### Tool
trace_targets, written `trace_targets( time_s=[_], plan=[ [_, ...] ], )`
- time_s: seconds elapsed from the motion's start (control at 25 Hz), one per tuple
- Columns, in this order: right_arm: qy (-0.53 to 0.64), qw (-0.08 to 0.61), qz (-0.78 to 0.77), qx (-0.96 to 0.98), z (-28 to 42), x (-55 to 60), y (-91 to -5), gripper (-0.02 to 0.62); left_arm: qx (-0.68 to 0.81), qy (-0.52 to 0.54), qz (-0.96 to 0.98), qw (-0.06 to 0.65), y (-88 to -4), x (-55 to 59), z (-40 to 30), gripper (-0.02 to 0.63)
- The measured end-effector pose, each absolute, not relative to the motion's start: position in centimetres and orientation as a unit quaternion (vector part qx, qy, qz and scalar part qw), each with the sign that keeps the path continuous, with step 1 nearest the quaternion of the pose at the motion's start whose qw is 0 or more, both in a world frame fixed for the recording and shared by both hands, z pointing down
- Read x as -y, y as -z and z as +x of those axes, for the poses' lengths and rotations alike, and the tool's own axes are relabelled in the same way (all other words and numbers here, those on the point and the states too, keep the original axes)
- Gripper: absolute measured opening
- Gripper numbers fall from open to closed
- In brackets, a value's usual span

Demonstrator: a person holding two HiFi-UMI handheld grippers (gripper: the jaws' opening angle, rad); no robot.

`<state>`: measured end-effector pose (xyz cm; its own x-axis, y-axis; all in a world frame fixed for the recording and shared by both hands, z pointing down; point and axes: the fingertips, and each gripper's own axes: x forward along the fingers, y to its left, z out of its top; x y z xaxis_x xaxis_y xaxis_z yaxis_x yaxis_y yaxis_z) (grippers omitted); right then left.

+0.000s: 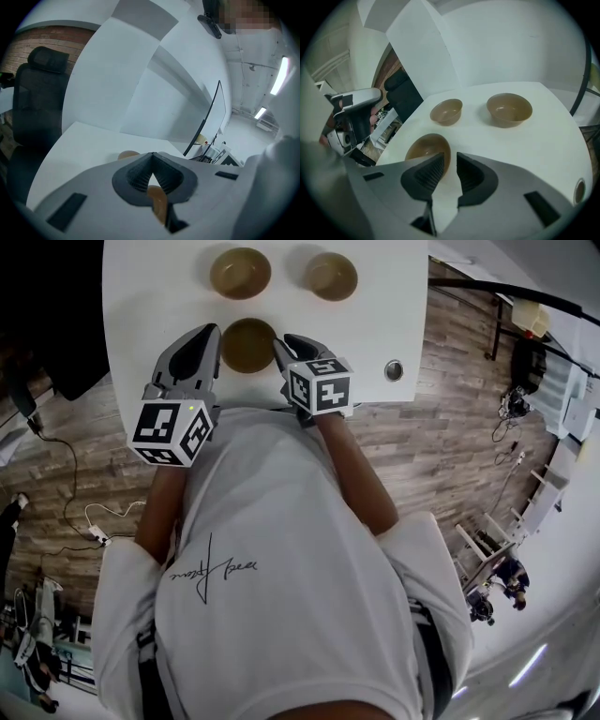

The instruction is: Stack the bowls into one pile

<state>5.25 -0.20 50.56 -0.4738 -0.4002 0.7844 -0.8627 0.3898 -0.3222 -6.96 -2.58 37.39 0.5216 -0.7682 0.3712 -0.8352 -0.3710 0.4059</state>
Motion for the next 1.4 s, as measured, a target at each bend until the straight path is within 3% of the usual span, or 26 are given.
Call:
trace_targets(
  time_s=[0.76,1.4],
  plan=[
    [-0.383,0.326,0.415,0.758,4.9,-0.4,-52.4,0.083,0.489,-0.073,0.819,0.292,-38.7,1.7,-7.8,0.003],
    [-0.392,0.327,0.396,0.763,4.2,-0.3,-52.6,0.043,0.503,-0.074,0.804,0.308,-39.8,1.8,-8.7,0.003]
  ],
)
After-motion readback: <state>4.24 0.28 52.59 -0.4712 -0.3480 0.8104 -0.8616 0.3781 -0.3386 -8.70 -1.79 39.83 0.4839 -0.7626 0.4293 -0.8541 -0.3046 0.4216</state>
